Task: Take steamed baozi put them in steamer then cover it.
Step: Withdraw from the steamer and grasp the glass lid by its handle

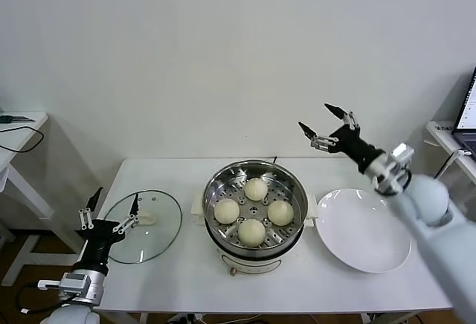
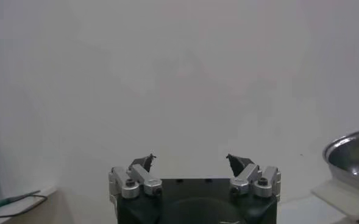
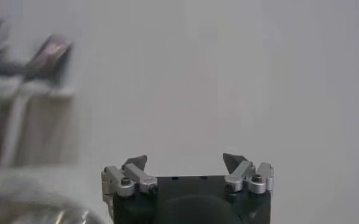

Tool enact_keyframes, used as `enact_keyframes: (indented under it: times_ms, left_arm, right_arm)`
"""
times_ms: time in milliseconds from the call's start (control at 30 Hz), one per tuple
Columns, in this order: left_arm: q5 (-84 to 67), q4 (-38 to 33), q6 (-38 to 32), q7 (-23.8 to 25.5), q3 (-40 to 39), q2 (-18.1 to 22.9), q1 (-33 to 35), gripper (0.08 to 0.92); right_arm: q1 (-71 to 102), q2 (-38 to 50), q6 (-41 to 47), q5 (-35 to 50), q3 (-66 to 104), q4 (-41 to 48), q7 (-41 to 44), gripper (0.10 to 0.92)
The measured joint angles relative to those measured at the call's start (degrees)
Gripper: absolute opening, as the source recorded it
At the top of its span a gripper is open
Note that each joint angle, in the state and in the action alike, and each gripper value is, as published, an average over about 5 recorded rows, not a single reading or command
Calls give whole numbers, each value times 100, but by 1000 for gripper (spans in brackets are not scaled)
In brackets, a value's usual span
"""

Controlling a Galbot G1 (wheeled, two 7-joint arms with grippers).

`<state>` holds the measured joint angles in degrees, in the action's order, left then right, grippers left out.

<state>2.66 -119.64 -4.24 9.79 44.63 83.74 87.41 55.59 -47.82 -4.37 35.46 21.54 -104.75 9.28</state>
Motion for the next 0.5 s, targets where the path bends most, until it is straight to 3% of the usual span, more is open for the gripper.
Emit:
enact_keyframes:
  times_ms: [500]
  left_arm:
    - [838, 405, -387, -259, -43, -10, 9, 823]
  right_arm:
    - [2364, -1996, -1390, -958, 982, -509, -1032, 823]
